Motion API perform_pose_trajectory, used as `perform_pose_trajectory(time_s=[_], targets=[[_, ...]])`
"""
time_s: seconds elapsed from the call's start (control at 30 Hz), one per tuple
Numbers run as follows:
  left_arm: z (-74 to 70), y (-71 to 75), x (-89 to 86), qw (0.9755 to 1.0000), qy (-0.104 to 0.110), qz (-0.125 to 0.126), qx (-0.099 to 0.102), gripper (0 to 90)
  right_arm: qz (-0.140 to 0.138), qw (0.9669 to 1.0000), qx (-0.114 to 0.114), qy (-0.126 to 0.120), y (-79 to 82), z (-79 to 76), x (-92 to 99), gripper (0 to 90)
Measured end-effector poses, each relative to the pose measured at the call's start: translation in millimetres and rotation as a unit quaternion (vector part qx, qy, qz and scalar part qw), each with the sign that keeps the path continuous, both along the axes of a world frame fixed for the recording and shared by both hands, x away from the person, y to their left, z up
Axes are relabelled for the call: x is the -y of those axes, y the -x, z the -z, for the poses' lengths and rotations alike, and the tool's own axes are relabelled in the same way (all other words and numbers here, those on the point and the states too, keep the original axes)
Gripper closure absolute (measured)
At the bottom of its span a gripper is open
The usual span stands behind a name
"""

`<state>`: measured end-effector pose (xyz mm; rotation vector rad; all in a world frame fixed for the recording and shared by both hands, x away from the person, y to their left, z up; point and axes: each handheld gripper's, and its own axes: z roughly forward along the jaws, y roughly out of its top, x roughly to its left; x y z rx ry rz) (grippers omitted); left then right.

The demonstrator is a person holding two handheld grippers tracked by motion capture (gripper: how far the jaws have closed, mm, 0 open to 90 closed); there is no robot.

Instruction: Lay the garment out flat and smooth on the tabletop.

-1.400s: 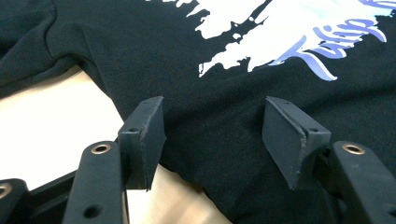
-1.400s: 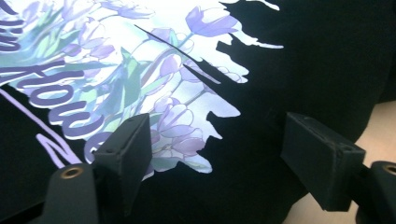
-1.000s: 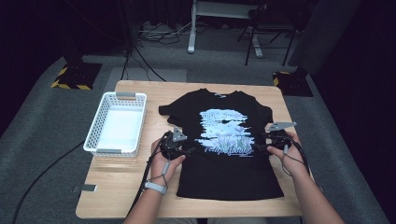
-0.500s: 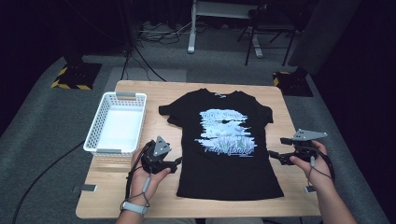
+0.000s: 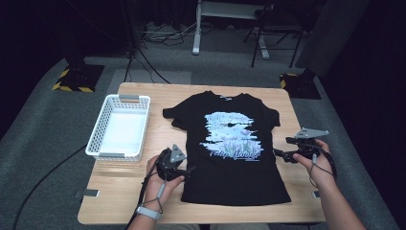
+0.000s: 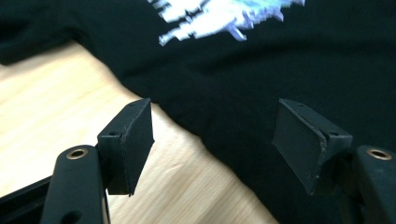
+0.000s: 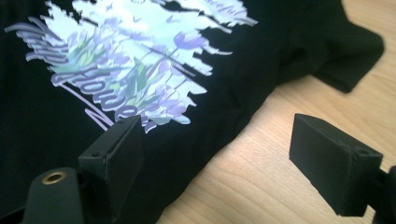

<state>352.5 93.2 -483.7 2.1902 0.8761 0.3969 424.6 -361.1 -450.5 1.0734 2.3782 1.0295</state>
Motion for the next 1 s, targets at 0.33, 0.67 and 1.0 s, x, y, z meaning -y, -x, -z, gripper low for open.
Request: perform_pose_trajectory(time_s=[0.33, 0.67, 1.0], targets=[[-7.2, 18.2, -20.0, 0.9996, 0.020, -0.020, 0.010, 27.6, -0.025, 0.9996, 0.013, -0.001, 21.0, -1.5, -3.8, 17.5], [-17.9, 41.3, -68.6, 0.9975, 0.033, -0.058, 0.024, 23.4, -0.011, 0.9993, 0.035, -0.012, 55.9, -23.5, 10.9, 15.2], [-14.1, 52.2, -105.5, 0.9957, 0.006, -0.087, -0.032, 5.7, 0.026, 0.9995, -0.013, 0.008, 71.1, -9.2, 27.1, 7.2]])
